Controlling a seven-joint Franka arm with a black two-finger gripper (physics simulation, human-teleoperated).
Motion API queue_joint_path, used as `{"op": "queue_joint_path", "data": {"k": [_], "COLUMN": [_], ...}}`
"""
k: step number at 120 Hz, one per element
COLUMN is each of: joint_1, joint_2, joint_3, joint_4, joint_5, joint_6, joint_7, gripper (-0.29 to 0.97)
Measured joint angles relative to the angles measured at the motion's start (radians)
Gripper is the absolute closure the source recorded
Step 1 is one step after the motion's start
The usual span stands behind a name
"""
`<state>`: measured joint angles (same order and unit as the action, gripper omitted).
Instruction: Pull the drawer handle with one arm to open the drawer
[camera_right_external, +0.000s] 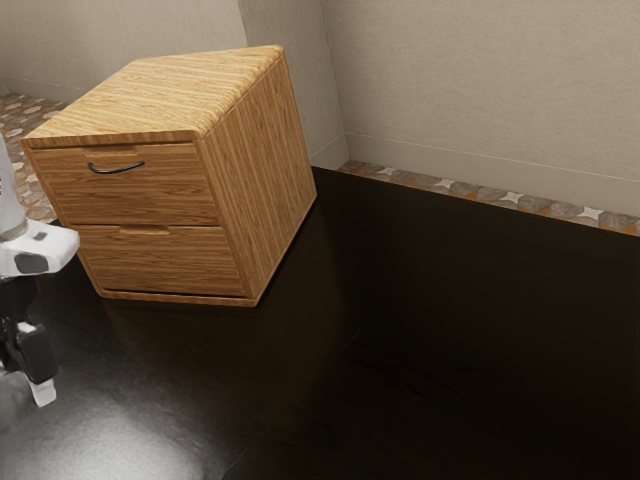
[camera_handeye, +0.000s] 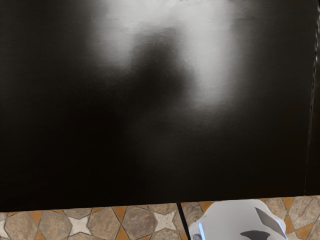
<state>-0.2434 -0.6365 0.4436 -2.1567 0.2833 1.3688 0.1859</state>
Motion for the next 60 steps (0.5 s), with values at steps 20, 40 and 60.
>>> {"op": "queue_joint_path", "data": {"k": [20, 40, 60], "joint_1": [-0.023, -0.018, -0.042], "joint_2": [-0.003, -0.005, -0.014], "joint_3": [-0.059, -0.089, -0.052], "joint_4": [-0.017, 0.010, 0.019], "joint_5": [-0.014, -0.010, 0.034], "joint_6": [0.169, 0.184, 0.237], "joint_7": [-0.022, 0.089, 0.265], "gripper": [0.00, 0.00, 0.00]}}
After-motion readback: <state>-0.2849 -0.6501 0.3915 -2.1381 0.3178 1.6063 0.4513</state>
